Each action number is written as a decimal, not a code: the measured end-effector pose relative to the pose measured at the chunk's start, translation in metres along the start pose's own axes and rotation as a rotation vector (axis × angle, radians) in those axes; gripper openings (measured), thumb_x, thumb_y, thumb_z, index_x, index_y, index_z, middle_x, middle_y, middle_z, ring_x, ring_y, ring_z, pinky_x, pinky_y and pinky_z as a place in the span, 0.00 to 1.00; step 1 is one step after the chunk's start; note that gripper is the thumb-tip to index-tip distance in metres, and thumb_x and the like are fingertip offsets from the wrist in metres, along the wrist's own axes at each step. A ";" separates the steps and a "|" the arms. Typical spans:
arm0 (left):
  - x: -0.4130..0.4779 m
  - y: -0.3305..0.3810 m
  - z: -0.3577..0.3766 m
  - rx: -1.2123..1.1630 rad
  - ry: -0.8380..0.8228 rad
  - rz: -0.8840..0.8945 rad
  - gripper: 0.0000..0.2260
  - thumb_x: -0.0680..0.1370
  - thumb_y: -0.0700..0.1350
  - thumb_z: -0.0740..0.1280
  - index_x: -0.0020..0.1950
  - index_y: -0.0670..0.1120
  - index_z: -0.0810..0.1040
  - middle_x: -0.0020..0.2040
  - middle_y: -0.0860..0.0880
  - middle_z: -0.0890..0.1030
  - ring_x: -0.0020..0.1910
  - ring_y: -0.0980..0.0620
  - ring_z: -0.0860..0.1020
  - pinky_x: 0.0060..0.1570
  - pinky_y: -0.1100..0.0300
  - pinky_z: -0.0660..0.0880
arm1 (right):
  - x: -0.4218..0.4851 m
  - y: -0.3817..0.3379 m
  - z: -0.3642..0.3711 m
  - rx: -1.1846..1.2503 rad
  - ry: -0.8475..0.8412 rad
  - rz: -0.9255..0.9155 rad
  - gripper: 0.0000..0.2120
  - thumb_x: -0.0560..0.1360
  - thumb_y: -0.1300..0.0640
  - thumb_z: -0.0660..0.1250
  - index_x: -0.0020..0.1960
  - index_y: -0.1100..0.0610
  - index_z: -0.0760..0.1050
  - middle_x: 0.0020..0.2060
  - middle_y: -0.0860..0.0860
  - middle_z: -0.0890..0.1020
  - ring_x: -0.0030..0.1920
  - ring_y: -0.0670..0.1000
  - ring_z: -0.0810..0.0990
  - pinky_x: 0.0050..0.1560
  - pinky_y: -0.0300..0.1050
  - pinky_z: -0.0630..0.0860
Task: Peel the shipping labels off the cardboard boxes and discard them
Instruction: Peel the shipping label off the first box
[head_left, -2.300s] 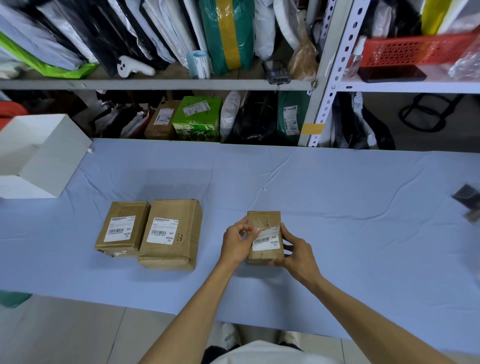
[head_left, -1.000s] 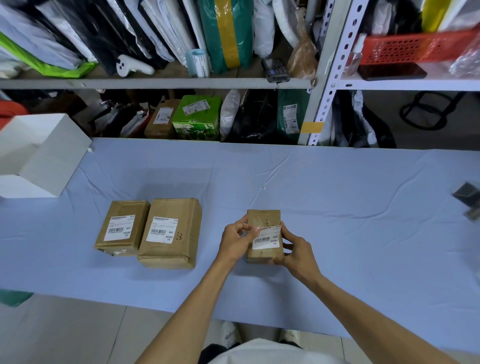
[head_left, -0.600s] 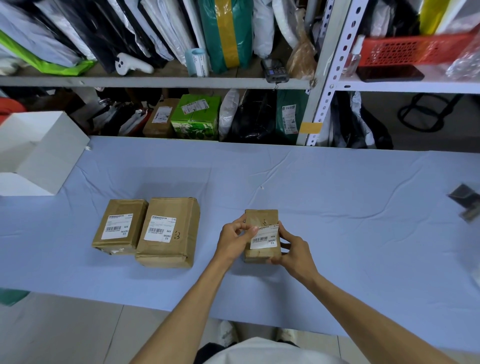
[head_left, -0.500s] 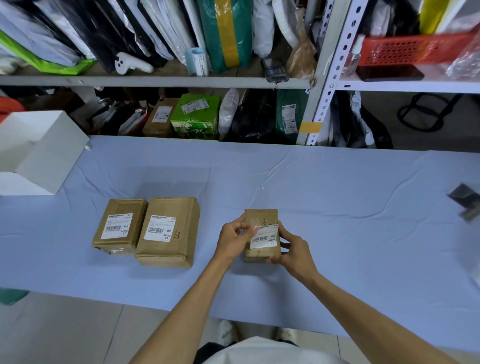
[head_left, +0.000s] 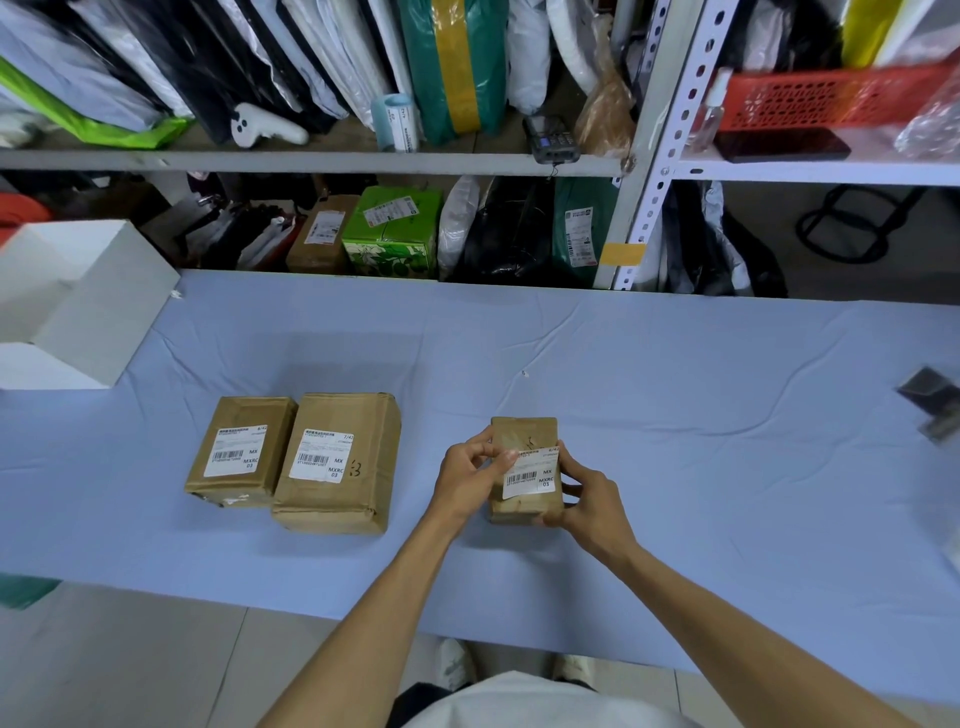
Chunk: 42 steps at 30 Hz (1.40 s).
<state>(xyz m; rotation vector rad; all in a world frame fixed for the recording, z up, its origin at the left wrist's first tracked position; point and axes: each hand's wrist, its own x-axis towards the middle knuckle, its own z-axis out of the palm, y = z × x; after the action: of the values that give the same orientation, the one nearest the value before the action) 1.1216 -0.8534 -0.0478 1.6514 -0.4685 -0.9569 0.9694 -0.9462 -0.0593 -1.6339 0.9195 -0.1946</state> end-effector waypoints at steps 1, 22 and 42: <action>0.000 0.000 0.000 -0.001 -0.001 0.002 0.05 0.75 0.42 0.71 0.39 0.44 0.82 0.72 0.48 0.70 0.69 0.50 0.72 0.68 0.49 0.70 | 0.000 0.000 0.000 0.002 0.001 0.000 0.44 0.64 0.70 0.75 0.75 0.54 0.62 0.56 0.45 0.80 0.52 0.41 0.79 0.40 0.31 0.77; 0.001 -0.001 -0.002 0.008 -0.023 0.000 0.06 0.75 0.40 0.71 0.38 0.44 0.83 0.71 0.48 0.71 0.65 0.55 0.73 0.67 0.47 0.70 | -0.002 0.000 0.001 0.004 0.010 0.008 0.45 0.62 0.71 0.75 0.75 0.54 0.62 0.56 0.46 0.81 0.53 0.44 0.80 0.41 0.32 0.78; 0.000 0.004 -0.006 -0.062 -0.028 -0.037 0.06 0.78 0.38 0.66 0.43 0.36 0.80 0.68 0.51 0.73 0.54 0.53 0.80 0.47 0.62 0.80 | 0.001 0.006 0.002 -0.008 0.016 -0.008 0.43 0.65 0.69 0.74 0.75 0.53 0.62 0.57 0.43 0.81 0.53 0.41 0.80 0.41 0.33 0.78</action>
<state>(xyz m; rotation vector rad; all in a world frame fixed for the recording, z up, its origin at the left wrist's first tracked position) 1.1267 -0.8505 -0.0439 1.5978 -0.4241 -1.0131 0.9683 -0.9453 -0.0658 -1.6456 0.9273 -0.2105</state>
